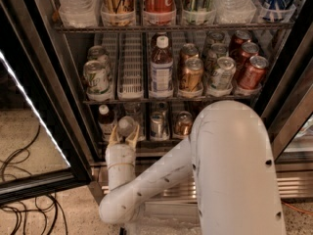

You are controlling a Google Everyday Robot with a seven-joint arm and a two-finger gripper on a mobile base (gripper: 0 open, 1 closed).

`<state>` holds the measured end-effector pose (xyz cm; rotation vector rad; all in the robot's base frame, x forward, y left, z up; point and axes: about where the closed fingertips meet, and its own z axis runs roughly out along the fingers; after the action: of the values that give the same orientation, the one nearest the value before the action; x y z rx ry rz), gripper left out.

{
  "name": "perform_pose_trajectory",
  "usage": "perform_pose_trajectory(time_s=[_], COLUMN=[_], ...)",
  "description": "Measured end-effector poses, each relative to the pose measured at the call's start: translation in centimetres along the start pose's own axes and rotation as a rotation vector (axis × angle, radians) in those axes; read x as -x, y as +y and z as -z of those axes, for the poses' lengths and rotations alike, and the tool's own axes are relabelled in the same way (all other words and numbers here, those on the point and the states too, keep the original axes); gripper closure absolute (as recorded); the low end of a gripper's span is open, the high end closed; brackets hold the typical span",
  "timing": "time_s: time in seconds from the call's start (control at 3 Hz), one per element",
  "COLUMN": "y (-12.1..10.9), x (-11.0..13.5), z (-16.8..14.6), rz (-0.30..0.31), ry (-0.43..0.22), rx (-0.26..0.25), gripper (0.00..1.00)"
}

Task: Pick water bottle from bottom shelf of fridge

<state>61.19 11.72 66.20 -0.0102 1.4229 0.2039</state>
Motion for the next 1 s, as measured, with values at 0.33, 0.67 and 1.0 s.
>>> perform_pose_trajectory(time_s=[0.33, 0.67, 1.0], y=[3.4, 3.1, 0.1], x=[-0.9, 0.5, 4.5], z=[2.4, 3.7, 4.9], rz=[-0.082, -0.096, -0.083], ry=[-0.007, -0.019, -0.065], rx=[0.101, 0.118, 0.095], gripper=[1.00, 1.00, 1.00])
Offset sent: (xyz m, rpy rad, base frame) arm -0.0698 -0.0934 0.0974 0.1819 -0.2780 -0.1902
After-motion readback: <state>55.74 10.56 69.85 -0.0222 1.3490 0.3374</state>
